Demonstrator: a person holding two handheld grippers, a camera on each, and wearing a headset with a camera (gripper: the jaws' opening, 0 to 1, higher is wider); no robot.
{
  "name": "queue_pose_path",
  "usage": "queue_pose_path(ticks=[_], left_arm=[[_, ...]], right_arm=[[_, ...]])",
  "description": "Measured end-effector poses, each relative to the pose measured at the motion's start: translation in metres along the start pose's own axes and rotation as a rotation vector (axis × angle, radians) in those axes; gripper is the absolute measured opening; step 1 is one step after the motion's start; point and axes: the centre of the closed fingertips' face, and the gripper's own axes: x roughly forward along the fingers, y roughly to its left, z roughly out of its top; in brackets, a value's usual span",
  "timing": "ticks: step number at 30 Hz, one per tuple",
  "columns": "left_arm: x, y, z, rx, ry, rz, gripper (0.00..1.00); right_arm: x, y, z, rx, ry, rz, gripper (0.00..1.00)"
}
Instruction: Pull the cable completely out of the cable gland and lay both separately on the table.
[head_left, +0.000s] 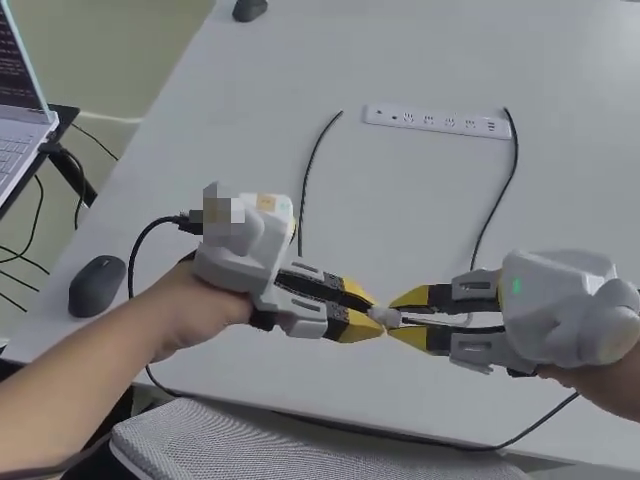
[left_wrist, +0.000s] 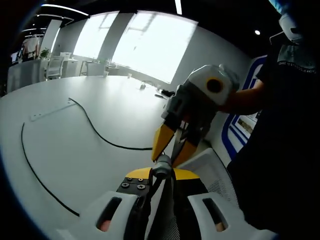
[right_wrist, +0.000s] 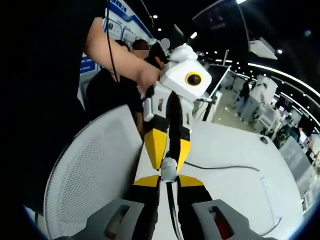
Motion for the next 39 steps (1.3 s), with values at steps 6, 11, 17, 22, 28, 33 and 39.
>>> queue_pose_path(ticks=[6, 11, 17, 22, 28, 33, 39], left_arm=[[0.001, 0.001, -0.001, -0.058, 0.015, 0.0, 0.15], [0.001, -0.003, -0.003, -0.061, 0.022, 0.001, 0.15], [0.001, -0.006, -0.007, -0.058, 0.03, 0.0, 0.15], [0.004, -0.007, -0.007, -0.035, 0.042, 0.005, 0.15], [0.005, -0.008, -0.004, 0.04, 0.046, 0.027, 0.15], [0.005, -0.008, 0.0, 0.118, 0.041, 0.048, 0.15], [0.004, -0.004, 0.007, 0.201, 0.025, 0.082, 0.15]], right_arm=[[0.0, 0.0, 0.0, -0.039, 0.013, -0.029, 0.08], [0.0, 0.005, 0.001, -0.059, 0.024, -0.045, 0.08], [-0.001, 0.008, 0.001, -0.057, 0.031, -0.039, 0.08], [-0.002, 0.009, -0.001, -0.045, 0.042, -0.037, 0.08], [-0.004, 0.006, -0.001, 0.039, 0.033, -0.049, 0.08], [-0.009, 0.003, -0.003, 0.13, 0.003, -0.067, 0.08], [-0.022, -0.008, 0.003, 0.24, -0.073, -0.132, 0.11]])
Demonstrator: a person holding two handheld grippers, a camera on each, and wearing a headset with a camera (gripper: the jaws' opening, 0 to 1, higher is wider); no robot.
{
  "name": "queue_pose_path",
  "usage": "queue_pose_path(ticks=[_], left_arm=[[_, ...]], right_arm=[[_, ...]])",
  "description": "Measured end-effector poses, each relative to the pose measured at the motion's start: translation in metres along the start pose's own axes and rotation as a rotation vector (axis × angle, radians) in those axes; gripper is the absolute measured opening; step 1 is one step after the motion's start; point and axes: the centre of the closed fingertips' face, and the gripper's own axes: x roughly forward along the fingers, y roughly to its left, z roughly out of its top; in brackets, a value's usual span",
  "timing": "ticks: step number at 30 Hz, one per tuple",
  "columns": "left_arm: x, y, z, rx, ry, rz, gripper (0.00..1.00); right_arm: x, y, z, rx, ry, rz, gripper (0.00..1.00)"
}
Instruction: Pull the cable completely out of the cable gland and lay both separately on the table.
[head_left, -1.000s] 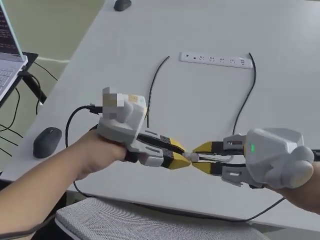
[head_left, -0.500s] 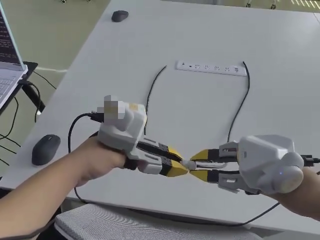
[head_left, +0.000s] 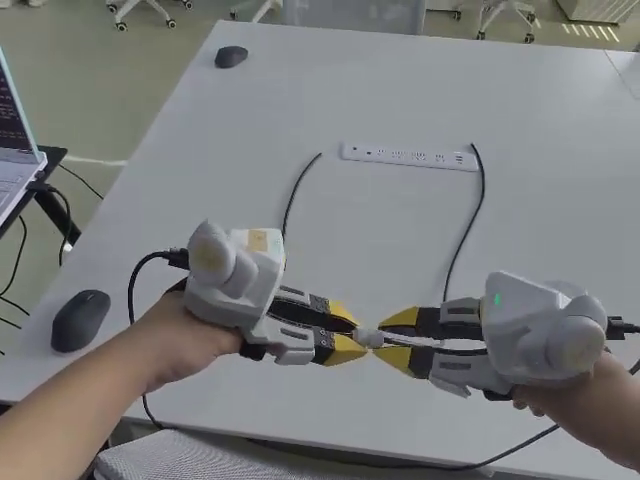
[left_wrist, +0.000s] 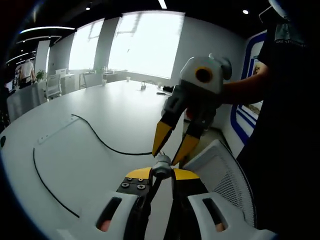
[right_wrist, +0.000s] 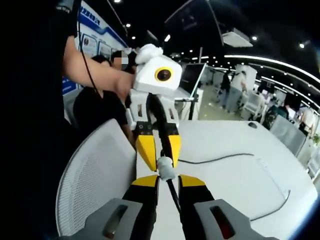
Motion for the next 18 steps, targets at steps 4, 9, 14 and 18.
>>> queue_pose_path(ticks=[4, 9, 14, 18], left_arm=[[-0.001, 0.004, 0.004, 0.021, -0.01, 0.023, 0.15], [-0.001, 0.004, 0.011, 0.038, -0.015, 0.035, 0.15], [-0.002, 0.008, 0.017, 0.051, -0.017, 0.049, 0.15], [-0.003, 0.009, 0.02, 0.044, -0.018, 0.053, 0.15]], right_arm=[[-0.012, -0.01, 0.006, 0.126, -0.032, -0.06, 0.14], [-0.025, -0.022, 0.002, 0.053, 0.044, -0.171, 0.15], [-0.024, -0.027, -0.005, -0.046, 0.122, -0.255, 0.26], [-0.02, -0.029, -0.002, -0.049, 0.121, -0.281, 0.23]])
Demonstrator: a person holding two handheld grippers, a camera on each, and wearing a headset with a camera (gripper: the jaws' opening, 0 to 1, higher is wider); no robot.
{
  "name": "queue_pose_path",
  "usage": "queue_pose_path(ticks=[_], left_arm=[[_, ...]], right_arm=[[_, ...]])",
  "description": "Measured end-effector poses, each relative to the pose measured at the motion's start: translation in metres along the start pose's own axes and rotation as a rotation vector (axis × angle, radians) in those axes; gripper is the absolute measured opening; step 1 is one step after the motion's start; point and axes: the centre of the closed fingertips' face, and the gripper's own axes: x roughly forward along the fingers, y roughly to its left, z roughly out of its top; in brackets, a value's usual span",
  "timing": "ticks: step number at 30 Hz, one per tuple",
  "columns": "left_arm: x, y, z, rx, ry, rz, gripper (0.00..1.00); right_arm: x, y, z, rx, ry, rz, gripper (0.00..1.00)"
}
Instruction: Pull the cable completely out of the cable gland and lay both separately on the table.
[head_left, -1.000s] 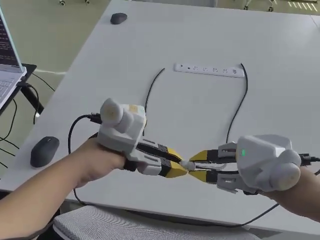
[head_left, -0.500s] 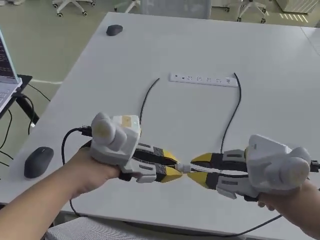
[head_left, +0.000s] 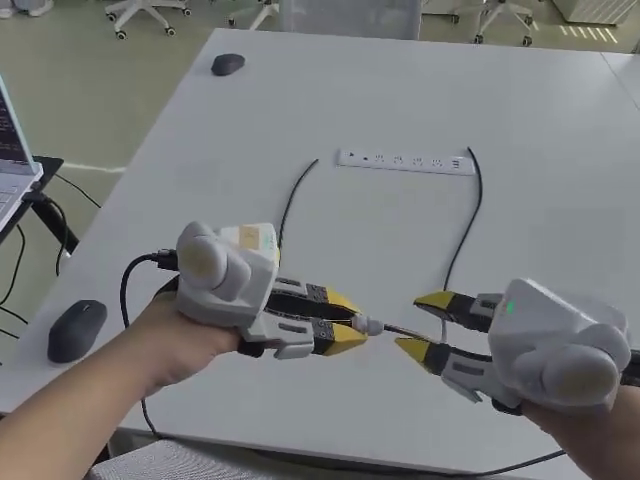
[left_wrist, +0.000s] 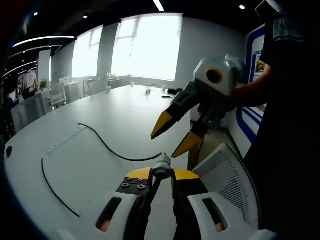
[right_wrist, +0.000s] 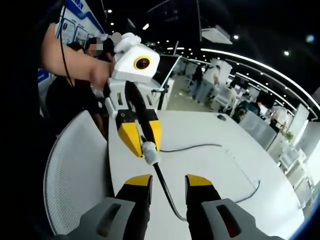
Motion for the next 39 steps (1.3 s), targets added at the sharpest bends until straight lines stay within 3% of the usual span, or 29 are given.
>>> queue_pose_path(ticks=[3, 7, 12, 19, 22, 30, 39], left_arm=[[0.0, 0.0, -0.001, -0.006, 0.003, 0.002, 0.15], [0.001, 0.0, -0.004, -0.024, 0.012, -0.002, 0.15], [0.001, -0.001, -0.005, -0.036, 0.018, -0.004, 0.15], [0.005, 0.0, -0.007, -0.054, 0.026, 0.001, 0.15], [0.005, 0.001, -0.008, -0.045, 0.033, 0.006, 0.15], [0.008, 0.001, -0.01, -0.018, 0.039, 0.018, 0.15], [0.007, 0.001, -0.01, -0.001, 0.045, 0.03, 0.15]], right_arm=[[0.003, 0.003, 0.002, -0.012, -0.005, 0.007, 0.2], [0.009, 0.011, 0.002, -0.089, 0.011, 0.026, 0.13], [0.015, 0.017, 0.0, -0.097, 0.016, 0.037, 0.09], [0.019, 0.018, -0.004, -0.109, 0.033, 0.021, 0.02], [0.02, 0.018, -0.006, -0.146, 0.048, -0.01, 0.01], [0.02, 0.015, -0.01, -0.099, 0.049, -0.026, 0.0], [0.021, 0.013, -0.014, -0.107, 0.056, -0.03, 0.0]])
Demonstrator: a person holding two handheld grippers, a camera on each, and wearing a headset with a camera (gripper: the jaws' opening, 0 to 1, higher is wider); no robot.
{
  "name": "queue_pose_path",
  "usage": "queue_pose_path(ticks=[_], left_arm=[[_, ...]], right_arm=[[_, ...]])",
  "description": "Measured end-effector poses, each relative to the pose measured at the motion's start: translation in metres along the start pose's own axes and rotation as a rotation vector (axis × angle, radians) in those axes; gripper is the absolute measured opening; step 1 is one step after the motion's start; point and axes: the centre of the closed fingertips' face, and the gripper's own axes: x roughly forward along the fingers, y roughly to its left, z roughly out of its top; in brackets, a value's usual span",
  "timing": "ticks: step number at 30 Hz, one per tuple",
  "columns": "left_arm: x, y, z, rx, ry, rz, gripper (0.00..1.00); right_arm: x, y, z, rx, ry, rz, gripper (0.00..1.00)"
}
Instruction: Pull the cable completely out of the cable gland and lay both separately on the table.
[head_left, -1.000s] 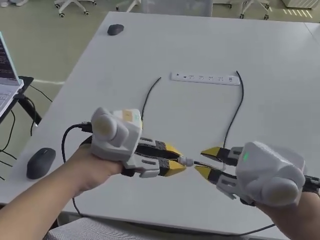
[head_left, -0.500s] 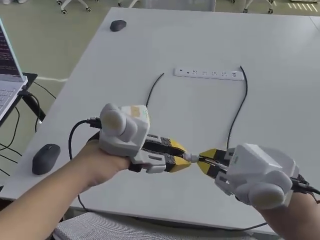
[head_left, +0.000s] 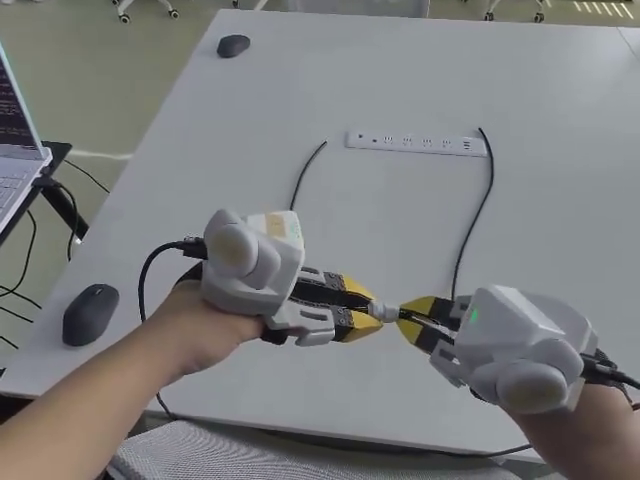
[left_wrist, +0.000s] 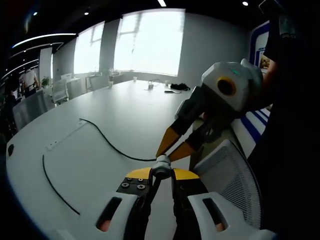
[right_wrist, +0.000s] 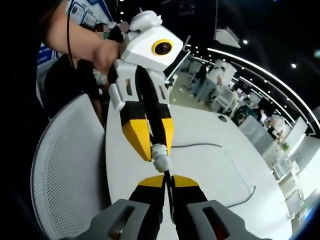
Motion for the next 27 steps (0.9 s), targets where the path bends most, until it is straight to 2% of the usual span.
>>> queue_pose_path(ticks=[8, 10, 11, 13, 22, 27], left_arm=[[0.001, -0.001, 0.001, -0.01, -0.015, -0.003, 0.15], [0.001, 0.0, 0.0, -0.011, -0.013, -0.002, 0.15], [0.001, 0.0, 0.0, -0.014, -0.018, -0.003, 0.15], [0.0, 0.0, 0.001, -0.022, -0.024, -0.006, 0.15], [-0.002, -0.002, 0.0, -0.031, -0.035, -0.014, 0.15], [-0.002, -0.004, -0.002, -0.038, -0.036, -0.019, 0.15]], right_arm=[[-0.001, -0.002, -0.006, 0.019, 0.004, -0.003, 0.0], [-0.001, -0.004, -0.013, 0.026, 0.033, -0.013, 0.0], [-0.001, -0.004, -0.014, 0.029, 0.031, -0.015, 0.0], [-0.003, -0.007, -0.019, 0.064, 0.035, -0.022, 0.0], [-0.007, -0.011, -0.039, 0.134, 0.064, -0.049, 0.0], [-0.006, -0.013, -0.055, 0.192, 0.098, -0.072, 0.0]])
